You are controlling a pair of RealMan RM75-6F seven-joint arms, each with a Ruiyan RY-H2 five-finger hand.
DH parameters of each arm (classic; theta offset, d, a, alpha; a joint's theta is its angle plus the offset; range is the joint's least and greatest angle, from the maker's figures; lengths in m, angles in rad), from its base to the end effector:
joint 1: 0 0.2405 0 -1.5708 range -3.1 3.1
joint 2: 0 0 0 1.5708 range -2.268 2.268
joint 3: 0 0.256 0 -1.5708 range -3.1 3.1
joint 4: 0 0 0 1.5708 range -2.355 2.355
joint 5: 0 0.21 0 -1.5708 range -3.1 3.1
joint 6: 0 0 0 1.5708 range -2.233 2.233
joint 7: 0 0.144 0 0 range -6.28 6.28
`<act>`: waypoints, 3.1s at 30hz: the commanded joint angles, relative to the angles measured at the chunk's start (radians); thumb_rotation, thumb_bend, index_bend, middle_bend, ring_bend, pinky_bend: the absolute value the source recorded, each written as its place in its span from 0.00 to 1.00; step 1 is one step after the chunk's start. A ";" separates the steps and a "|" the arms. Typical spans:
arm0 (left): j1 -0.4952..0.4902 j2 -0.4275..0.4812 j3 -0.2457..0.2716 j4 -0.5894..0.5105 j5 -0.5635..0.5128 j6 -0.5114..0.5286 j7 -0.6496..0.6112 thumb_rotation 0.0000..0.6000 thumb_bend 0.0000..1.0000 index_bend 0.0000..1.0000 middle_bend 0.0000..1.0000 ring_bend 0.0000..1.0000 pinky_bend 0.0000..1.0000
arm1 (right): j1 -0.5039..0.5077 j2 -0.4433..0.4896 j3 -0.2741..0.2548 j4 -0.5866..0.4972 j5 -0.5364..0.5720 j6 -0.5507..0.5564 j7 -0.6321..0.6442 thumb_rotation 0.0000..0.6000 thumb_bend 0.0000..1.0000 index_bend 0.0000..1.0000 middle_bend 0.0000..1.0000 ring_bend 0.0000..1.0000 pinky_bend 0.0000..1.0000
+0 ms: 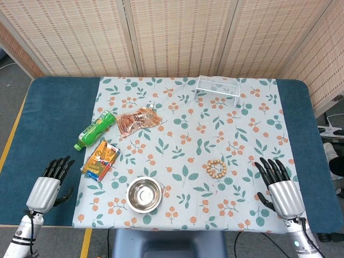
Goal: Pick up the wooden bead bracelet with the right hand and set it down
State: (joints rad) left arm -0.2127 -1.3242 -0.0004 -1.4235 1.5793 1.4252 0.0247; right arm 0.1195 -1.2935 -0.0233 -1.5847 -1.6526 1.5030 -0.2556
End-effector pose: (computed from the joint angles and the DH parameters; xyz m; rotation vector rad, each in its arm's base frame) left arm -0.2981 0.2102 0.0894 -1.5929 -0.8536 -0.9609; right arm -0.2745 -0.1720 0.0922 1.5982 -0.7508 0.9117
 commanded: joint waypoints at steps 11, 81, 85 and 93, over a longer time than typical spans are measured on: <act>0.003 0.008 -0.004 -0.006 -0.011 -0.003 -0.013 1.00 0.42 0.00 0.00 0.00 0.09 | 0.081 -0.053 0.007 0.096 -0.025 -0.127 -0.006 1.00 0.19 0.04 0.05 0.00 0.00; -0.004 0.006 -0.009 -0.003 -0.033 -0.029 -0.009 1.00 0.43 0.00 0.00 0.00 0.10 | 0.387 -0.254 0.030 0.273 0.111 -0.475 -0.066 1.00 0.59 0.84 0.65 0.36 0.07; -0.004 0.006 -0.008 -0.003 -0.030 -0.029 -0.009 1.00 0.44 0.00 0.00 0.00 0.10 | 0.386 -0.223 0.049 0.196 0.159 -0.502 0.155 1.00 0.61 0.86 0.66 0.38 0.08; -0.003 0.005 -0.006 -0.006 -0.024 -0.025 -0.007 1.00 0.44 0.00 0.00 0.00 0.10 | 0.373 -0.102 0.189 -0.066 0.385 -0.690 0.971 1.00 0.62 0.84 0.66 0.38 0.11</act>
State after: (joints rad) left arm -0.2156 -1.3186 -0.0063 -1.4292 1.5554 1.4005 0.0175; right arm 0.5024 -1.4855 0.0650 -1.4717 -1.4171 0.9373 0.2416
